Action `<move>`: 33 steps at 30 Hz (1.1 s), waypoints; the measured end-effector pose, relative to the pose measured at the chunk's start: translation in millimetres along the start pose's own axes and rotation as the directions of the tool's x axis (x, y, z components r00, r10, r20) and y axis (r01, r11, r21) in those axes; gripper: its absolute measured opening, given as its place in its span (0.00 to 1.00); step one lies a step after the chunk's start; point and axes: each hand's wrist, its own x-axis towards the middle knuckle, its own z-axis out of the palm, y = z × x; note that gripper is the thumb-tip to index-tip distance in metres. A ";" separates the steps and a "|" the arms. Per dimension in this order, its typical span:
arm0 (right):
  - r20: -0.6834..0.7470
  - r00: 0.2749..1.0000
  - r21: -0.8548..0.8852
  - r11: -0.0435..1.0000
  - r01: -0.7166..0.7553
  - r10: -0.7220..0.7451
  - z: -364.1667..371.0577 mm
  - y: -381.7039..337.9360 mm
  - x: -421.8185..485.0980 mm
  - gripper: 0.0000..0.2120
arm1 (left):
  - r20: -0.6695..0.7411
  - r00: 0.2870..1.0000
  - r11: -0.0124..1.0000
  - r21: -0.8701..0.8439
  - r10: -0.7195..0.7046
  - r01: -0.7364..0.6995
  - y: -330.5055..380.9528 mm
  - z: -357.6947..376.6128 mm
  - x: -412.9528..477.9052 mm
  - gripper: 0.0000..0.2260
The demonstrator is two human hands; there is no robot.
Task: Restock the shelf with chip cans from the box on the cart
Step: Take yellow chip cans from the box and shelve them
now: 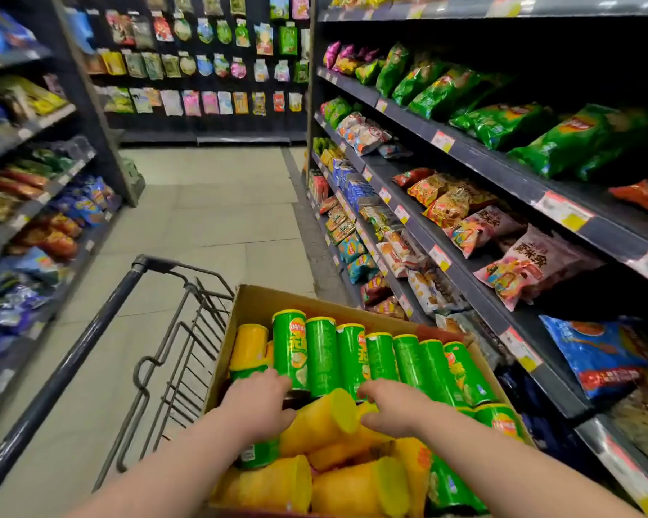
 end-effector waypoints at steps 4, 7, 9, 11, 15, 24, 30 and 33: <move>0.050 0.998 -0.023 0.999 0.034 -0.033 6.2 6.6 22.5 0.28 | 0.029 0.998 0.999 -0.017 -0.050 0.051 5.9 6.8 11.7 0.19; 0.078 0.996 -0.037 0.998 0.056 -0.053 14.8 9.8 39.1 0.35 | 0.049 0.997 0.997 -0.042 -0.056 0.058 11.7 9.9 17.5 0.19; 0.083 0.995 -0.054 0.996 0.065 -0.061 18.1 10.7 46.0 0.39 | 0.049 0.996 0.996 -0.049 -0.068 0.071 13.3 11.5 21.1 0.19; 0.084 0.994 -0.061 0.995 0.079 -0.074 21.0 9.4 50.7 0.44 | 0.062 0.995 0.995 -0.058 -0.075 0.079 14.1 13.3 24.8 0.19; 0.096 0.992 -0.109 0.989 0.096 -0.085 26.5 4.6 55.1 0.51 | 0.093 0.992 0.990 -0.099 -0.089 0.098 15.5 17.5 29.8 0.20; 0.084 0.993 -0.068 0.994 0.083 -0.078 32.3 -0.6 55.1 0.48 | 0.111 0.991 0.989 -0.116 -0.075 0.088 19.3 25.3 32.7 0.22; 0.053 0.996 -0.023 0.997 0.071 -0.070 32.0 -3.5 52.4 0.46 | 0.104 0.993 0.990 -0.121 -0.061 0.074 18.5 25.8 34.0 0.23; 0.046 0.996 -0.013 0.997 0.071 -0.070 30.7 -5.0 51.1 0.46 | 0.105 0.993 0.989 -0.128 -0.058 0.071 18.5 25.7 33.2 0.23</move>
